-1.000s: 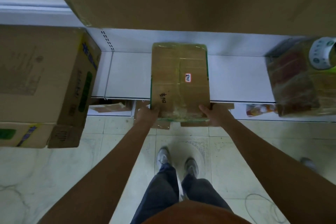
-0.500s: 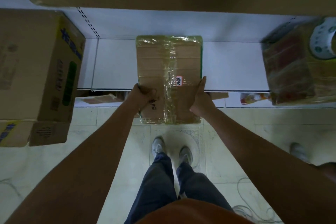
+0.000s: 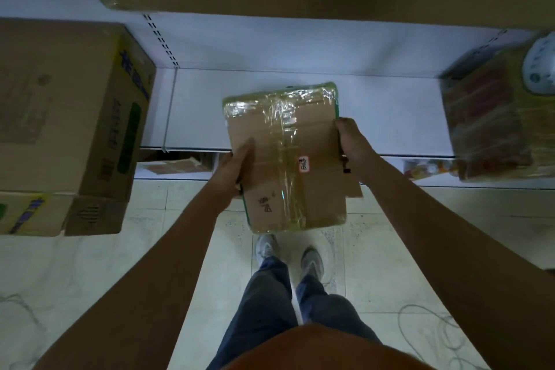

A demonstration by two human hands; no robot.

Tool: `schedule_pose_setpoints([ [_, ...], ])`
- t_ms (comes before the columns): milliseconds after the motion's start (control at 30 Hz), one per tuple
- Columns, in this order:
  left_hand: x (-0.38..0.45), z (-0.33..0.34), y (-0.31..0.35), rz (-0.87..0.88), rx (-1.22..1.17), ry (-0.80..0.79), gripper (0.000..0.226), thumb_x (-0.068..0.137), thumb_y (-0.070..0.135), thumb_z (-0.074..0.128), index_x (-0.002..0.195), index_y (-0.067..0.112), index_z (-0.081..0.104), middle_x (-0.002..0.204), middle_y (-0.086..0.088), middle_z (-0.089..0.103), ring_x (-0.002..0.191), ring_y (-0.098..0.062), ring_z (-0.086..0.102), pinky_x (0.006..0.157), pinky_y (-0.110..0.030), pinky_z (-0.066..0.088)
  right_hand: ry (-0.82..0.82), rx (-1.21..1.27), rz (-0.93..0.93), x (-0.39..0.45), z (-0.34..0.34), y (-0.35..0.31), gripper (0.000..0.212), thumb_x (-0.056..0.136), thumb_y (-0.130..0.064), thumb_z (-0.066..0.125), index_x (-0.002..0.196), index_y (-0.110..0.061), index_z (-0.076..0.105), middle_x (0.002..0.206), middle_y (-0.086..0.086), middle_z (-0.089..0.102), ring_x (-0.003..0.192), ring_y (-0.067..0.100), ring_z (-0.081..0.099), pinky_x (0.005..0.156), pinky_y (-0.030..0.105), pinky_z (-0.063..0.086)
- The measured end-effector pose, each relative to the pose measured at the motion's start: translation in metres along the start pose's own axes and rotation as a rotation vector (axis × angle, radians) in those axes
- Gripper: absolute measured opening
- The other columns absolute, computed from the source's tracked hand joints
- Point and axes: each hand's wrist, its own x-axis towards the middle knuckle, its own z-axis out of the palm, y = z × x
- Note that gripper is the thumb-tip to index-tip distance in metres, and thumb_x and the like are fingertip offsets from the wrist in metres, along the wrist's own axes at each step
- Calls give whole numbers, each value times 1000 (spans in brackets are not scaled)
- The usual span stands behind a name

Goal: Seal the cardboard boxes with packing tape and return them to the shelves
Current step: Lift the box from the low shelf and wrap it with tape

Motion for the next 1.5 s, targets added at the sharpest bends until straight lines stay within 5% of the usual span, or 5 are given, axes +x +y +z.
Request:
schedule_pose_setpoints([
  [433, -87, -22, 39, 64, -478, -78, 79, 87, 83, 25, 125, 28, 66, 126, -15, 67, 119, -39, 59, 106, -67, 36, -81, 220, -237, -102, -41, -61, 68, 89, -80, 29, 139, -40, 51, 142, -3, 54, 133, 21, 48, 113, 52, 34],
  [700, -134, -27, 33, 128, -388, -46, 74, 94, 74, 28, 130, 22, 64, 125, -14, 68, 106, -35, 69, 80, -47, 57, -217, 261, -357, -143, -42, -42, 35, 101, -47, 38, 103, -23, 63, 107, 1, 69, 104, 18, 65, 100, 41, 48],
  [967, -168, -31, -1, 208, -351, 81, 80, 84, 76, 31, 121, 15, 67, 114, -18, 72, 105, -35, 70, 91, -50, 56, -349, 231, -117, -123, -25, -31, 112, 54, -103, 38, 135, -28, 53, 131, 7, 59, 122, 28, 52, 112, 52, 36],
  [1167, -183, -45, -28, 295, -362, 136, 69, 99, 64, 18, 118, 20, 68, 115, -11, 73, 106, -27, 70, 86, -43, 56, -558, 356, -61, -130, -16, -11, 30, 89, -47, 60, 96, -18, 65, 104, 14, 65, 105, 31, 60, 87, 42, 46],
  [1500, -157, -95, -20, 204, -251, -28, 49, 87, 33, 62, 135, 22, 53, 122, -12, 70, 109, -31, 69, 76, -40, 59, -353, 340, -162, -154, 30, 7, 47, 92, -12, 63, 132, -27, 44, 123, 13, 63, 108, 30, 65, 95, 49, 52],
])
